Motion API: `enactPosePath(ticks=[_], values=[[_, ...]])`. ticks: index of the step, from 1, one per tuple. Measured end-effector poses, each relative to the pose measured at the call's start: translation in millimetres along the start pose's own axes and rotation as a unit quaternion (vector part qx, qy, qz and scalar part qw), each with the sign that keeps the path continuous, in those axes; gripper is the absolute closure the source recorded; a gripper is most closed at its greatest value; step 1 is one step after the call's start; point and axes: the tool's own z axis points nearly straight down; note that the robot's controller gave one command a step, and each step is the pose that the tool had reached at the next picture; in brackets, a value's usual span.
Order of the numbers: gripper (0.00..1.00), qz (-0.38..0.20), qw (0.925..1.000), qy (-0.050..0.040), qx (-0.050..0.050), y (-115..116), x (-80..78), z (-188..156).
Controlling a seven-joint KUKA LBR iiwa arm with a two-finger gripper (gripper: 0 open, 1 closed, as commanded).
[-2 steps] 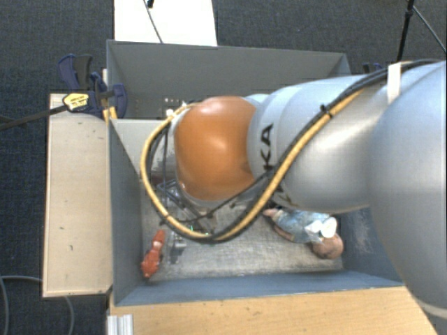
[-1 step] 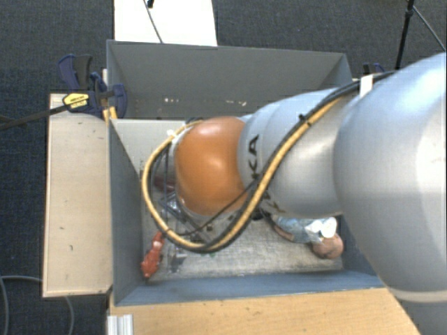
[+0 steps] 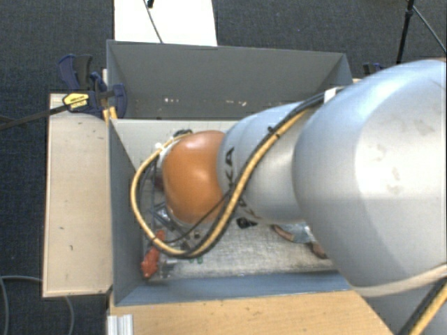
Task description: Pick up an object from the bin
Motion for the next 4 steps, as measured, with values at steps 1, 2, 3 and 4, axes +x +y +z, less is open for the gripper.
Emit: enactPosePath(ticks=[1, 2, 3, 4], values=[[1.0, -0.129, 0.9916, 0.0013, 0.003, 5, 9.2, 15], [1.0, -0.129, 0.9917, 0.0014, 0.003, 5, 9.2, 15], [1.0, -0.133, 0.9911, 0.0035, 0.002, 3, 8.3, -37], [1.0, -0.133, 0.991, -0.0032, -0.001, -3, 4.1, -102]])
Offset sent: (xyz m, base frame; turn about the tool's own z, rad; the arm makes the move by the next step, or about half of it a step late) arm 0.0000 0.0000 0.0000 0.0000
